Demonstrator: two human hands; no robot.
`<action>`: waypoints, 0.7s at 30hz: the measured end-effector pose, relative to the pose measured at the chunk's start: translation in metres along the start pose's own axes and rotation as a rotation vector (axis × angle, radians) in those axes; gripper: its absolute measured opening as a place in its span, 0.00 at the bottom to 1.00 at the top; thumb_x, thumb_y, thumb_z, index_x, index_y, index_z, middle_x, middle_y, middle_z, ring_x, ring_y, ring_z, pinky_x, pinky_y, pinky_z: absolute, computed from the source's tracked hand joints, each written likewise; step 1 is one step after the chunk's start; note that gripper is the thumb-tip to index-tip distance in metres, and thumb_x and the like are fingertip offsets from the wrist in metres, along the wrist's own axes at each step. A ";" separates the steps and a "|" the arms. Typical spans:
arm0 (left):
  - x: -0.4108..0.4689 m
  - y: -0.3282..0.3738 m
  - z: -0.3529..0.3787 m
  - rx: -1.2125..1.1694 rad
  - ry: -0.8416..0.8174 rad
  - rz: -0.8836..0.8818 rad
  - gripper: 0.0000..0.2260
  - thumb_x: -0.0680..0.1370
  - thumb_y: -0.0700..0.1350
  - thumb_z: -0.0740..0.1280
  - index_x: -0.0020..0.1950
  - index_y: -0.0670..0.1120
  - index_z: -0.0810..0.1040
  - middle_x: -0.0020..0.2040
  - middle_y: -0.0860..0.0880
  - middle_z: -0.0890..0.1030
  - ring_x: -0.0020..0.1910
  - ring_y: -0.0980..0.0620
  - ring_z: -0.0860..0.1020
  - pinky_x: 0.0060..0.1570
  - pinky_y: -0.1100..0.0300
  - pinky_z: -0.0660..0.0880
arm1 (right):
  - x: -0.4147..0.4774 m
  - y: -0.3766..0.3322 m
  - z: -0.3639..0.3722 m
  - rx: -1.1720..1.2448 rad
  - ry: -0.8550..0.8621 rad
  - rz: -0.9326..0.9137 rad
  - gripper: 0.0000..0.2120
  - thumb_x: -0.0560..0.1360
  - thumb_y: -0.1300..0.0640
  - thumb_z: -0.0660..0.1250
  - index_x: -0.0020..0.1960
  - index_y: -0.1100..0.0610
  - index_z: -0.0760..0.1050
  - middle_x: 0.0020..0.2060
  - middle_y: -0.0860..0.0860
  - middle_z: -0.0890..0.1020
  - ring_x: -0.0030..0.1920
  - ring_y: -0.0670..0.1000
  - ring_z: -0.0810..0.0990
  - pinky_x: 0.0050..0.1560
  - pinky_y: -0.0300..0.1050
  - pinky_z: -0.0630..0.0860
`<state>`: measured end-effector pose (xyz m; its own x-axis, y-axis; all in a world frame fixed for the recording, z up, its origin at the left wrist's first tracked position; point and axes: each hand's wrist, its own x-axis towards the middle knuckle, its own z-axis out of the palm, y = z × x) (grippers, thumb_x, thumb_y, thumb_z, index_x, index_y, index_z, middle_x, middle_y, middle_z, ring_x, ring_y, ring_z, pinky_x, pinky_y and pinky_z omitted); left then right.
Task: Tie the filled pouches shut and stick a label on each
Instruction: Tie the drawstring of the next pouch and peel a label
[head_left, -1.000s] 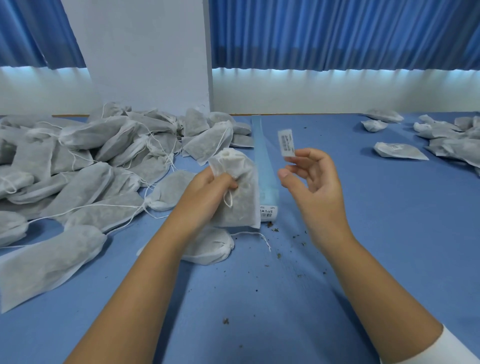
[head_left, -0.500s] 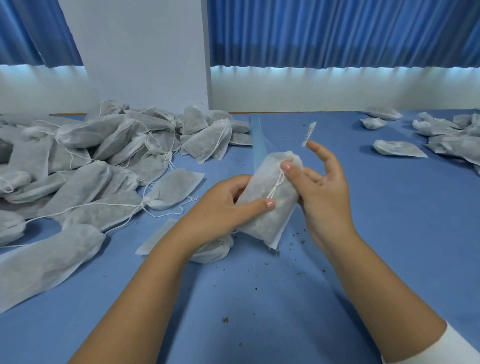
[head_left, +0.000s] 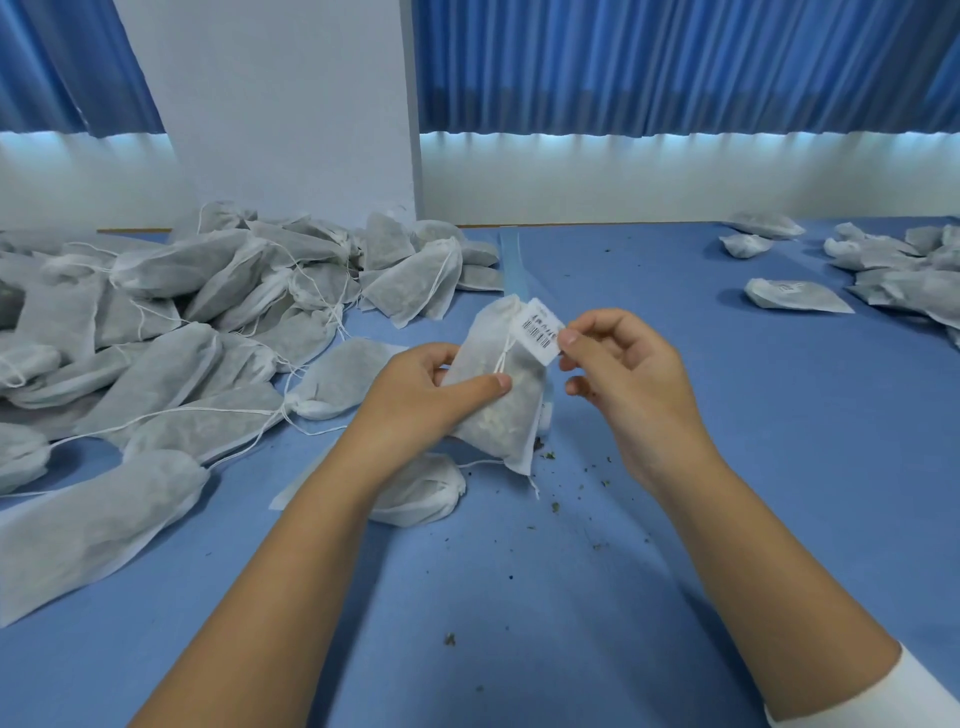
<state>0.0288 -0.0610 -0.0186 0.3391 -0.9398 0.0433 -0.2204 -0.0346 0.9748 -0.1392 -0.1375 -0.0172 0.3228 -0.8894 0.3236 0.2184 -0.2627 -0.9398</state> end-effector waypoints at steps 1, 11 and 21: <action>0.000 0.000 0.000 0.010 -0.002 0.004 0.19 0.64 0.54 0.76 0.52 0.49 0.84 0.46 0.47 0.87 0.46 0.46 0.85 0.53 0.41 0.81 | -0.001 0.000 0.000 -0.022 -0.039 0.001 0.06 0.76 0.63 0.69 0.47 0.52 0.77 0.35 0.46 0.84 0.36 0.42 0.79 0.36 0.35 0.75; -0.006 0.005 -0.001 0.054 -0.073 0.046 0.14 0.70 0.48 0.78 0.54 0.50 0.84 0.47 0.49 0.87 0.49 0.47 0.85 0.57 0.42 0.79 | -0.001 0.005 0.001 -0.142 -0.072 0.028 0.10 0.74 0.60 0.72 0.50 0.51 0.72 0.35 0.48 0.84 0.35 0.46 0.74 0.36 0.33 0.72; -0.009 0.008 0.011 0.012 0.006 0.070 0.11 0.77 0.53 0.71 0.48 0.46 0.84 0.40 0.49 0.83 0.37 0.55 0.78 0.40 0.60 0.73 | -0.003 0.011 0.006 -0.227 -0.010 -0.069 0.14 0.70 0.58 0.77 0.47 0.50 0.72 0.31 0.43 0.80 0.33 0.44 0.77 0.38 0.34 0.73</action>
<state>0.0134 -0.0563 -0.0136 0.3279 -0.9379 0.1129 -0.2549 0.0272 0.9666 -0.1320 -0.1350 -0.0282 0.3232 -0.8630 0.3884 0.0278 -0.4016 -0.9154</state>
